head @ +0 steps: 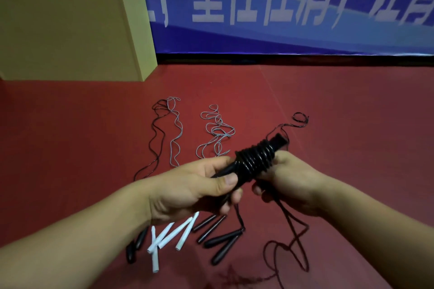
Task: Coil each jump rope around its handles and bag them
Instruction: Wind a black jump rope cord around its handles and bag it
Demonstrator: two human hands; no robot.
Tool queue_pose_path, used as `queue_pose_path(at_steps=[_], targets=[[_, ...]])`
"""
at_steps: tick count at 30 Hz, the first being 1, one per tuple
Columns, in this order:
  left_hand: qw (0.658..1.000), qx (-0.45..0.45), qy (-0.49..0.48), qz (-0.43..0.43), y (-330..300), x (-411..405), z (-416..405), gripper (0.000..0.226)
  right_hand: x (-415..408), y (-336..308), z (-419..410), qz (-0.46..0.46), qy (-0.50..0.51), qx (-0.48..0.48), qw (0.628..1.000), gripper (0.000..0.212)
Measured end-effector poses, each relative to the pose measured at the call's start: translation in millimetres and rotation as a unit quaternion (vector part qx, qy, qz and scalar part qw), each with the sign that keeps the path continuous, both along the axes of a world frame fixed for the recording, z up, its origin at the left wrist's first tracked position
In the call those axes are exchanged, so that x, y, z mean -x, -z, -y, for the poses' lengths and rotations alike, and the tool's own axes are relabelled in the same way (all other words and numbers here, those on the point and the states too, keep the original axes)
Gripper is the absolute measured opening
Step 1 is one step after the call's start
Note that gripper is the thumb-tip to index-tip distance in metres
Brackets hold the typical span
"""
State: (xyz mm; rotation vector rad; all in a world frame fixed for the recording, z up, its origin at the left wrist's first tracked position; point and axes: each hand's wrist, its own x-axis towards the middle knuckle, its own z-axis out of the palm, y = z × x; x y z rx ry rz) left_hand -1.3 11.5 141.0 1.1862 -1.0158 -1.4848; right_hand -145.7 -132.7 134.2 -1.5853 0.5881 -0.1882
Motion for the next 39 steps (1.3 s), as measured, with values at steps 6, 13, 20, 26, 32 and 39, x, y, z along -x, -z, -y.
queue_pose_path(at_steps=[6, 13, 20, 26, 32, 39], targets=[[0.983, -0.044, -0.177, 0.022, 1.1, 0.8, 5.5, 0.021, 0.8, 4.6, -8.6, -0.044, -0.057, -0.019, 0.997, 0.022], [0.948, -0.063, -0.264, 0.164, 6.5, -4.5, 10.5, 0.028, -1.0, 3.9, -11.8, -0.066, -0.072, 0.084, 0.992, 0.014], [0.912, -0.071, -0.330, 0.234, 11.0, -14.6, 12.1, 0.024, -3.1, 4.9, -11.8, -0.093, -0.041, 0.214, 0.971, 0.014], [0.855, -0.054, -0.334, 0.394, 18.6, -30.5, 10.3, 0.015, -3.4, 4.5, -10.3, -0.089, -0.029, 0.322, 0.942, 0.013], [0.788, -0.083, -0.302, 0.530, 31.5, -38.1, 12.5, 0.020, -3.7, 8.6, -14.5, -0.104, -0.064, 0.343, 0.931, 0.010], [0.756, -0.100, -0.259, 0.592, 38.4, -48.7, 11.3, 0.023, -3.7, 6.7, -15.9, -0.042, -0.021, 0.348, 0.936, 0.015]])
